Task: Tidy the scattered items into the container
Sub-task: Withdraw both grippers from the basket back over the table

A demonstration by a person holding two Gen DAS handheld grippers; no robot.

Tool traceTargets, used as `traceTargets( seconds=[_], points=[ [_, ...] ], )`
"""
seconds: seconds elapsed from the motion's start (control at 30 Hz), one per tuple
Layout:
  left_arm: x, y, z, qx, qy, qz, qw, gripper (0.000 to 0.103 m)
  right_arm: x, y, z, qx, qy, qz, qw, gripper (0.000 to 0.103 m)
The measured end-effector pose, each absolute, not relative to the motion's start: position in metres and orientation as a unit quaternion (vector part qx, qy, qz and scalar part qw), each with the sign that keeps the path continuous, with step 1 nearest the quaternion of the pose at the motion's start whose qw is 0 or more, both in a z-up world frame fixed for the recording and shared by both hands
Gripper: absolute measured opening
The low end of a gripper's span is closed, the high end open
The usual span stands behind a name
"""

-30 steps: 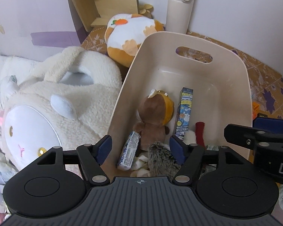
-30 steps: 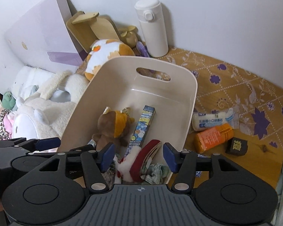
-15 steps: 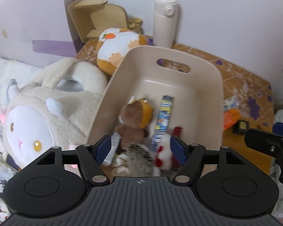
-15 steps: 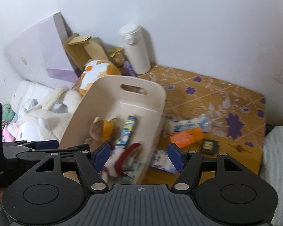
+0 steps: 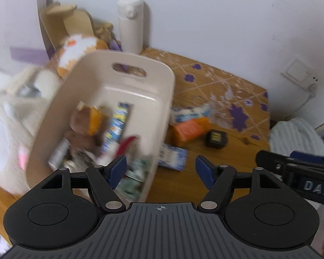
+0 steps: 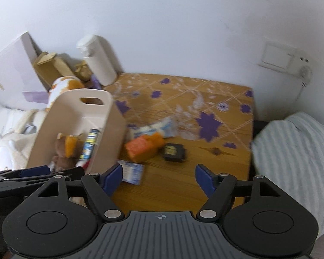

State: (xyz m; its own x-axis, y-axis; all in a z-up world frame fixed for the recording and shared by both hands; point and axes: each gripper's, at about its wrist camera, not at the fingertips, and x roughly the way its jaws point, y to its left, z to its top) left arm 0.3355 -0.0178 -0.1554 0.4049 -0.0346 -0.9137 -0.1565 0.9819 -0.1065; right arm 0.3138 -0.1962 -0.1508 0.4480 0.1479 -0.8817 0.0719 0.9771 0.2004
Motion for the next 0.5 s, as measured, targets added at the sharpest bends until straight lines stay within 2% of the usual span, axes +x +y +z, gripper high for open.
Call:
traceTargets(
  seconds=[0.33,0.5],
  points=[
    [0.339,-0.047,-0.195,-0.227,0.561,0.114,0.788,0.073,0.323,-0.241,-0.190,0.108,0.552,0.020,0.826,0.076],
    [0.348,-0.051,-0.220,-0.286,0.540,0.162,0.775,0.073,0.341,-0.252,-0.217,0.115,0.562,0.030,0.818,0.076]
  ],
)
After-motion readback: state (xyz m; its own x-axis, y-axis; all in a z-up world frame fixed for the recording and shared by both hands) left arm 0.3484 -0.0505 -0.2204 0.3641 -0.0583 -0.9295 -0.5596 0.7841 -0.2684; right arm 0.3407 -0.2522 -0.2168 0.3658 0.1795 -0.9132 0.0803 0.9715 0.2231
